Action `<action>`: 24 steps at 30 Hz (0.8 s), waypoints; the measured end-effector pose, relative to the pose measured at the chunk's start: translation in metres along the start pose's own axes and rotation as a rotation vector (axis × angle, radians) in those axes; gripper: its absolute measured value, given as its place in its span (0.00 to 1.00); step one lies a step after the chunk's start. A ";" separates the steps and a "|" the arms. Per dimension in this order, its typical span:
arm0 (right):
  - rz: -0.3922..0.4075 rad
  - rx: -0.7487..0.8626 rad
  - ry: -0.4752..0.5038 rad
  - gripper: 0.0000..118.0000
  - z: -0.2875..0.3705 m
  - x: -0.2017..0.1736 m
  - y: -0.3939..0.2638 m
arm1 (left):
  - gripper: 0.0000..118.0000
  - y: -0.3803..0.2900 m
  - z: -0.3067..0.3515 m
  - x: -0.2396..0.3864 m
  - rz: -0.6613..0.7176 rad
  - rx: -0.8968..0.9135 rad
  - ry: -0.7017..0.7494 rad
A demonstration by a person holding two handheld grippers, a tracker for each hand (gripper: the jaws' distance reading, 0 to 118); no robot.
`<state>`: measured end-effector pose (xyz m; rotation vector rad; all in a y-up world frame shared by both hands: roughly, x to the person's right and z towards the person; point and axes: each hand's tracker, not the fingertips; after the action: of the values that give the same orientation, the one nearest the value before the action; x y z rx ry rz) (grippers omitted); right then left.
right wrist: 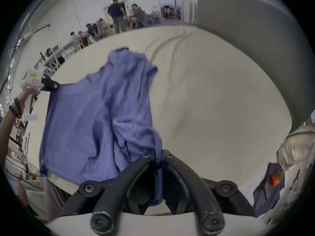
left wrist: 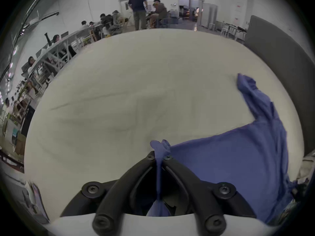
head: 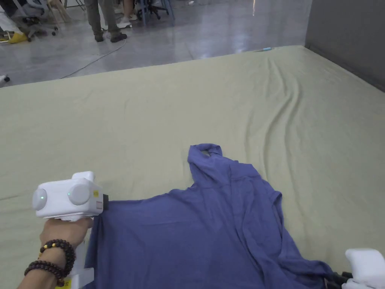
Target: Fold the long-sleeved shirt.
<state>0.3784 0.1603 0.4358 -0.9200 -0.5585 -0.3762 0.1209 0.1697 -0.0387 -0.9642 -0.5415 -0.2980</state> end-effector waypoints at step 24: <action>-0.023 0.558 -0.092 0.02 0.185 0.017 0.555 | 0.00 0.287 0.321 -0.041 0.305 0.661 -0.142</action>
<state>0.6326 0.6212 0.1801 -0.3945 -0.7122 -0.1817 0.1252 0.5955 -0.1153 -0.4127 -0.5615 0.2215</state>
